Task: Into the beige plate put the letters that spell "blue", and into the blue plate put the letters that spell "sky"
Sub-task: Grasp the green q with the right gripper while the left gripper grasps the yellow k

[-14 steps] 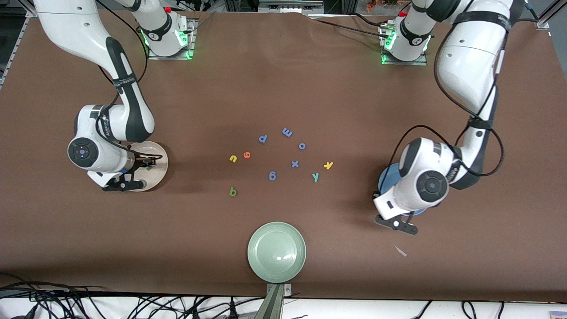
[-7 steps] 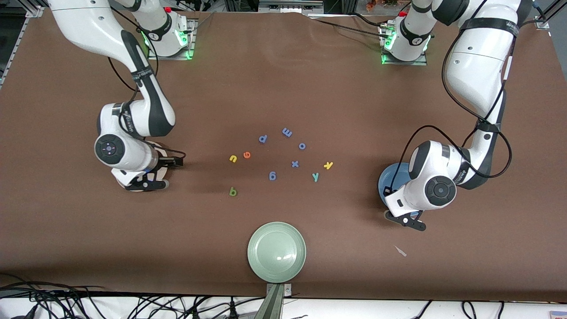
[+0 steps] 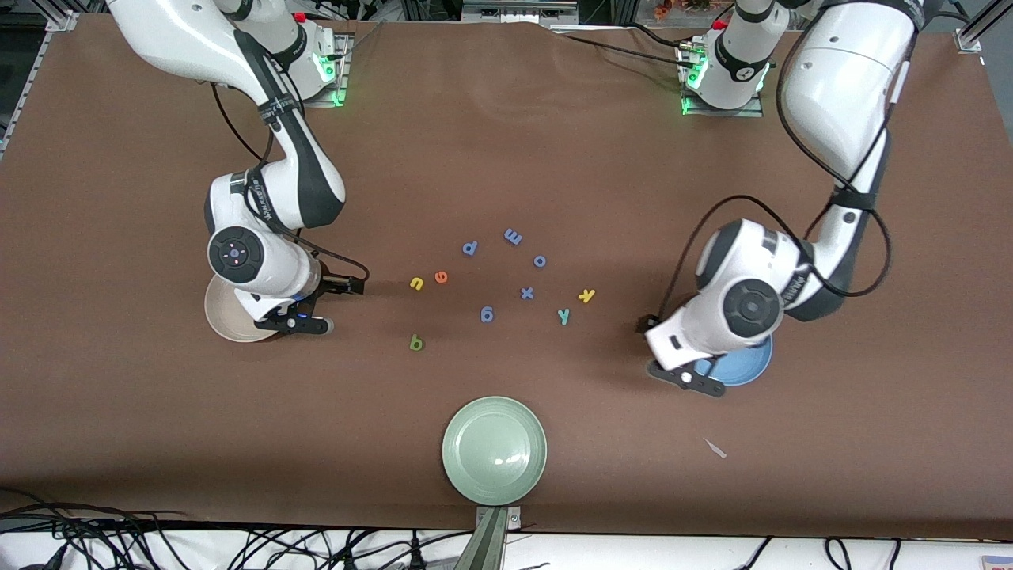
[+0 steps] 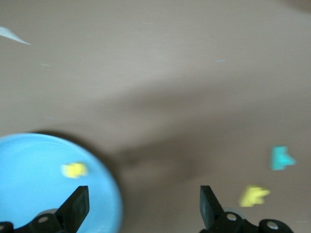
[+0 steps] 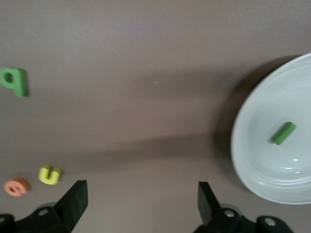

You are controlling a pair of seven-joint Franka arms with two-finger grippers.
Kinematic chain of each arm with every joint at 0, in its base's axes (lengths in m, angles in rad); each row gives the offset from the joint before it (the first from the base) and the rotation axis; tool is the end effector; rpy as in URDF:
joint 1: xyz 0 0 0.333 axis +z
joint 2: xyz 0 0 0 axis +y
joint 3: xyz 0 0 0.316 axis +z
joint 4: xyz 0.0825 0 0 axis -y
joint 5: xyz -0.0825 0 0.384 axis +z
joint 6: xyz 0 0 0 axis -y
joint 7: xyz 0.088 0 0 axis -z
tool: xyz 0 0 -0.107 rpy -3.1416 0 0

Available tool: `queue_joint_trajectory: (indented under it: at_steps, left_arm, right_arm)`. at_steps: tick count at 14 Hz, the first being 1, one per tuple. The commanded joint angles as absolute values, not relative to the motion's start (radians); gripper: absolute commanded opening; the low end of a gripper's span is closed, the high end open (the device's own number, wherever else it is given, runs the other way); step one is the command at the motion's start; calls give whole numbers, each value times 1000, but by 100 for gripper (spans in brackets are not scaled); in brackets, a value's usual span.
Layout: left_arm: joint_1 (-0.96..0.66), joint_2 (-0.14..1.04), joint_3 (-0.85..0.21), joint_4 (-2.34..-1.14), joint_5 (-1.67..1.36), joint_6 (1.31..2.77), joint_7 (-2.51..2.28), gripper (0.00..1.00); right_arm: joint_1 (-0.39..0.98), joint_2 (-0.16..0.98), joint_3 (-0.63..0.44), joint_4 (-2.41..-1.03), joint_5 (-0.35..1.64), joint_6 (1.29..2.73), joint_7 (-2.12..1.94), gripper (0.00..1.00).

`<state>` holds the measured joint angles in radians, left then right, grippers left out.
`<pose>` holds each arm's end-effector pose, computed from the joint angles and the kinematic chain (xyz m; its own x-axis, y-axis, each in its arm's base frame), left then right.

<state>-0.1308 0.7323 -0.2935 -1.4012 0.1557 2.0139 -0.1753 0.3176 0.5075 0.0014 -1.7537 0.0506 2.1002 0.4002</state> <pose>0.6732 -0.2491 0.2765 0.9615 -0.2573 -0.0967 -0.2541 -0.9662 0.0445 0.6108 0.2042 0.2685 0.9803 -0.1108 -0.1636 -0.1080 -0.9938 0.0261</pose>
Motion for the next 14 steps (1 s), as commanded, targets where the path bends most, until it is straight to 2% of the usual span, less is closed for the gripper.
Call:
queue_joint_trajectory:
  at_steps: [1,4,9,12,14]
  left_arm:
    - [-222,733,-305,-1428,186,2017,-409,100]
    - [-258,733,-308,-1492,187,2031,-477,100]
    - [-282,730,-308,-1638,239,2183,-375,100]
    - [-293,736,-307,-1655,239,2227,-333,97]
    - [-301,738,-308,-1654,312,2230,-315,83]
  right_arm:
    - [339,622,31,-1619,60,2097,510,100]
    - [397,725,29,-1514,49,2146,616,100]
    - [420,810,28,-1490,46,2319,620,100]
    - [422,847,28,-1480,43,2365,615,100]
    - [434,874,28,-1479,43,2416,615,100]
